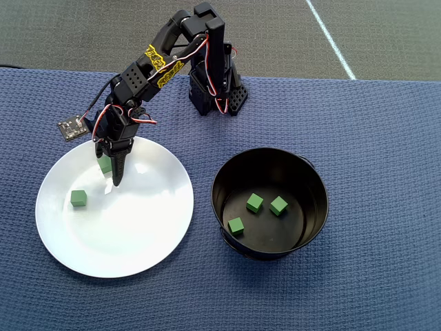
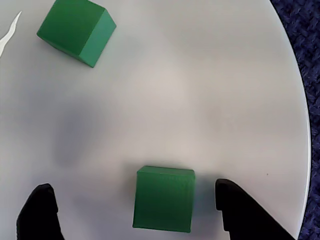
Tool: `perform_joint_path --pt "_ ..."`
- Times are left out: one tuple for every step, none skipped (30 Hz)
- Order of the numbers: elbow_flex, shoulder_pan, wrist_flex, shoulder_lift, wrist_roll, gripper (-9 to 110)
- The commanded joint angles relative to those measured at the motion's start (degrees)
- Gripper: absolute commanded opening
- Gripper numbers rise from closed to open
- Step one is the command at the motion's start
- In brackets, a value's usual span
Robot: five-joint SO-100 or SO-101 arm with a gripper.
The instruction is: Pick up the green cubes from the white plate and place them in the black recipient
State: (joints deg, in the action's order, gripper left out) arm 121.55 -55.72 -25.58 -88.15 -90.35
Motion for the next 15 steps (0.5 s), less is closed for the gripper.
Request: perform_joint_path --pt "-1.49 0.7 0.7 -0.62 -0.09 23" --pt "-1.58 0.97 0.7 -0.79 0.88 5" --pt "-2.02 1.23 0.62 -0.79 2.37 0" --pt "-2.46 1.32 -0.18 -0.88 2.46 0" --pt "-2.55 1.32 -0.62 -0.97 2.29 0" --pt "-2.64 1.32 -0.62 -1.05 2.46 0" --pt "-2.64 1.23 -0.62 -1.14 2.46 0" --pt "-2.64 1.23 -0.62 -1.23 2.72 0" --pt "-2.72 1.23 -0.62 -1.23 2.72 0" --pt "-2.72 1.23 -0.62 -1.23 2.9 0" --pt "-2.72 1.23 -0.53 -1.23 2.9 0" --pt "-2.72 1.23 -0.53 -1.23 2.99 0" --pt "-2.72 1.23 -0.53 -1.23 2.99 0" --pt "-2.72 1.23 -0.26 -1.41 3.6 0" --pt "-2.72 1.32 -0.09 -1.76 4.57 0"
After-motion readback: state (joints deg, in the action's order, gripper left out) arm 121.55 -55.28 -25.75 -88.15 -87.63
